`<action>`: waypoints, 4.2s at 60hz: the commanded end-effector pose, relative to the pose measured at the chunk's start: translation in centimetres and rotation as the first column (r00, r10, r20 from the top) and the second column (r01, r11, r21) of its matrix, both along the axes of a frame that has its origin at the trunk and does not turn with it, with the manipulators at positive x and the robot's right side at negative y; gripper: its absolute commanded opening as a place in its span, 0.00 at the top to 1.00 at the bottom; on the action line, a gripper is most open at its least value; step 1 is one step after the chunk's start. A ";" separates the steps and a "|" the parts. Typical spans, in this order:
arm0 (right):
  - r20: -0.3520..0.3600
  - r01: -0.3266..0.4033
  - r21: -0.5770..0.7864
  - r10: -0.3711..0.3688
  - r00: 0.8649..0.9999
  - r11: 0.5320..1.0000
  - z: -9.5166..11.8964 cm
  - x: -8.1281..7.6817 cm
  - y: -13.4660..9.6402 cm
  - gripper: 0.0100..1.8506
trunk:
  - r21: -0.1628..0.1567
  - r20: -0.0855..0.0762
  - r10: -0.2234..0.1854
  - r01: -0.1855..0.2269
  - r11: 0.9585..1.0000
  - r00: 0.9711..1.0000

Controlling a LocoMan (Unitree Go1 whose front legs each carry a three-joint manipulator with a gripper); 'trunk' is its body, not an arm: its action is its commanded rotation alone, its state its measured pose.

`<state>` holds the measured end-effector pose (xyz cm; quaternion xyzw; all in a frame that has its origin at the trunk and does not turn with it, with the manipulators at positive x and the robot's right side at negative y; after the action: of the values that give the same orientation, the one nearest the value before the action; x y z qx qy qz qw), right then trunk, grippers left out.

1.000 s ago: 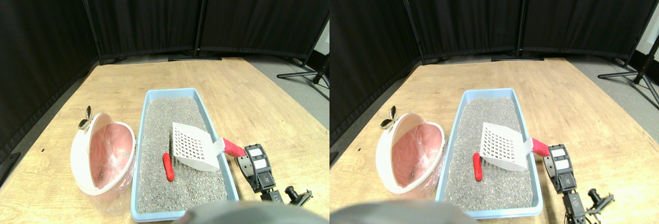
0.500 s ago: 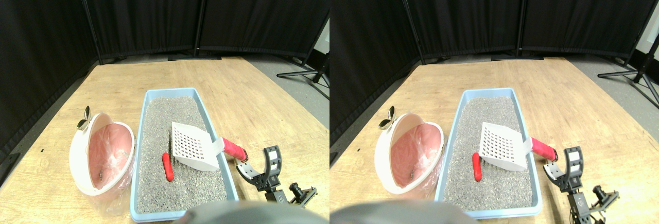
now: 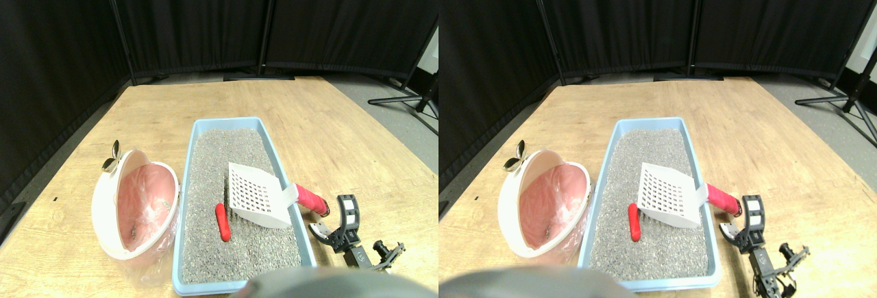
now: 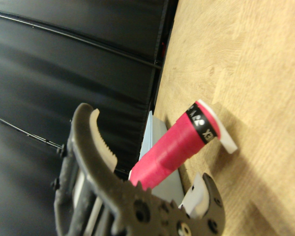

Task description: Scoop (unimanual)

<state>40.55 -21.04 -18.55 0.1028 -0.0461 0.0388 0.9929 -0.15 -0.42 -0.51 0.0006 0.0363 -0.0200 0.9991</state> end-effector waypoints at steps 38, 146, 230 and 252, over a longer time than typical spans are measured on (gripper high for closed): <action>-0.074 0.011 0.124 -0.001 0.997 0.992 0.0 1.8 1.3 0.51 | -0.036 -0.017 0.012 -0.013 0.999 1.000; 0.050 -0.105 -0.039 0.107 0.993 0.994 2.2 5.4 0.0 0.98 | -0.069 -0.055 0.044 -0.048 0.996 0.998; -0.034 -0.258 -0.631 0.306 0.952 0.732 9.8 9.4 4.8 0.96 | -0.181 -0.076 0.198 -0.208 0.961 0.977; -0.071 -0.258 -0.735 0.308 0.949 0.627 10.5 9.0 6.4 0.98 | -0.199 -0.073 0.213 -0.224 0.954 0.974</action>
<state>49.80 -15.20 -8.93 -0.3049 -0.0129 0.2135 0.9281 -0.39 -0.24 -0.14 -0.0991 0.0488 0.0762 0.9909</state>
